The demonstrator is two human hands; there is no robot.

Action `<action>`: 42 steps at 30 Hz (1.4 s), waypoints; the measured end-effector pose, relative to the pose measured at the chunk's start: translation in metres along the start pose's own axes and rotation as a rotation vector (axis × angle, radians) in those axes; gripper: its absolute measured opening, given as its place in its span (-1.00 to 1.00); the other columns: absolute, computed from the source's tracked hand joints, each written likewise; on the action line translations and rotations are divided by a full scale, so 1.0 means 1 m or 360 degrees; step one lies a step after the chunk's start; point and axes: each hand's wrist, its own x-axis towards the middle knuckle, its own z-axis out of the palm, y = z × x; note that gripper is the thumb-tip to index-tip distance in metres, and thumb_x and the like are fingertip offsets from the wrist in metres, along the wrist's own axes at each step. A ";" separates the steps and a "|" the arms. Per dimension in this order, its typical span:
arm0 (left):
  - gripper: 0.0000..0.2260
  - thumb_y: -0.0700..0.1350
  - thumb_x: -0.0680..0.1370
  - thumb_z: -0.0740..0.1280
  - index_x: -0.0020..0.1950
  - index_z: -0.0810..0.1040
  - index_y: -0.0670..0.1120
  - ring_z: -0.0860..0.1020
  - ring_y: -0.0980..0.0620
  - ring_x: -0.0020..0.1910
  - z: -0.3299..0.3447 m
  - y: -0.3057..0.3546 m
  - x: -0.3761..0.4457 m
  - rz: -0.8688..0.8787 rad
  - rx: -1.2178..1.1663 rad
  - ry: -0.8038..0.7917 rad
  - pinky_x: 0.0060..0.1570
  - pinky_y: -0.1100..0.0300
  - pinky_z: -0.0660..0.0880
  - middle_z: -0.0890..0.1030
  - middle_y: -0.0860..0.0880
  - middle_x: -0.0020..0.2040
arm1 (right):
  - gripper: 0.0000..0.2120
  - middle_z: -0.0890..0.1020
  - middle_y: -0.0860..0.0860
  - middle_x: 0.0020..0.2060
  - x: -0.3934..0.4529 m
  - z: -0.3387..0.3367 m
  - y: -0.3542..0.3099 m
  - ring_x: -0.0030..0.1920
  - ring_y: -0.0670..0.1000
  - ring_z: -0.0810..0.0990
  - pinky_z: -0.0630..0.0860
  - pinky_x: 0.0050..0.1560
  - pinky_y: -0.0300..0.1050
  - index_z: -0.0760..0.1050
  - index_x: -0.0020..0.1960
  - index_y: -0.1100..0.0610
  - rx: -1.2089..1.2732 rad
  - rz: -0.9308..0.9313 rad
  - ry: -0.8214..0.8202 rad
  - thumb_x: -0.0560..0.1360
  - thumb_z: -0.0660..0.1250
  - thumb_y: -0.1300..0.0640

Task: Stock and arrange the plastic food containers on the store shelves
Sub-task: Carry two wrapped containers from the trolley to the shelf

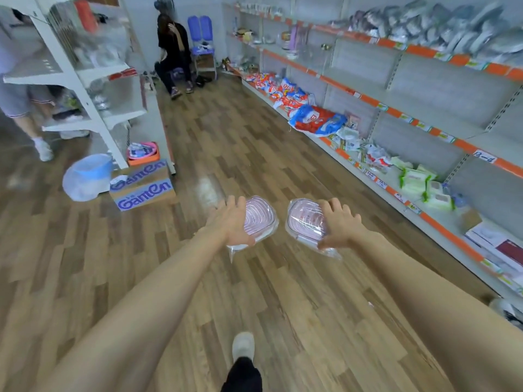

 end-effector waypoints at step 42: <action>-0.18 0.12 0.25 0.51 0.36 0.19 -0.09 0.30 -0.11 0.26 -0.117 0.111 0.762 0.0342 0.0340 0.0013 0.22 0.05 0.32 0.30 -0.03 0.30 | 0.03 0.17 0.13 0.38 0.683 -0.143 0.292 0.38 0.23 0.18 0.29 0.20 0.14 -0.05 0.48 0.10 0.0245 0.0205 -0.0101 0.22 0.49 -0.07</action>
